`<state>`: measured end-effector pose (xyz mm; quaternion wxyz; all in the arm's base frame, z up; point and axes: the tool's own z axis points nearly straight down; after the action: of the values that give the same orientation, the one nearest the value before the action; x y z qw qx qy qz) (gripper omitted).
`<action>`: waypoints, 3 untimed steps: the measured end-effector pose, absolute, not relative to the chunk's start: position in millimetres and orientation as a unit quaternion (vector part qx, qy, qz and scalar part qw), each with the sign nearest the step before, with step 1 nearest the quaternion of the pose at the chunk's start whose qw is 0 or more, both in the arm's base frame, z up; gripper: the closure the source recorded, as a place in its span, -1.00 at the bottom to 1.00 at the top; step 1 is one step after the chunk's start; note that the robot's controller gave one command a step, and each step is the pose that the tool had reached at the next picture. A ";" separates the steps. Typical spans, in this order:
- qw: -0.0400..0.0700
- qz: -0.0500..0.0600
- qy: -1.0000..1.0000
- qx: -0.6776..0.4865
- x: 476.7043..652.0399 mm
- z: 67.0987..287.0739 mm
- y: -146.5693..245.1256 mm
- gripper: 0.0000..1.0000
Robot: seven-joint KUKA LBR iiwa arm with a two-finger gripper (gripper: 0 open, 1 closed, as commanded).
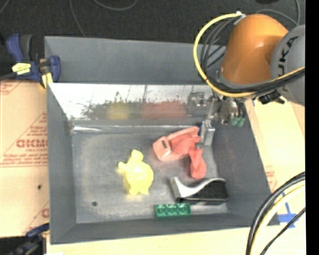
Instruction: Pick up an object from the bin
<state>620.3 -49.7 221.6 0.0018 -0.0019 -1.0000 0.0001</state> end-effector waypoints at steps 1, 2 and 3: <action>-0.002 0.001 -1.000 -0.001 621.7 226.7 -49.8 -1.00; -0.005 0.001 -1.000 0.028 625.6 168.7 -62.9 -1.00; -0.001 0.001 -0.998 0.056 624.1 142.2 -74.4 -1.00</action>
Offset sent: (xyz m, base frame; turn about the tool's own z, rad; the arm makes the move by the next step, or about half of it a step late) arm 0.0065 -0.0333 -0.1516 -0.1470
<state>624.1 -74.4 142.2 -0.0011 0.0557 -0.9984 0.0007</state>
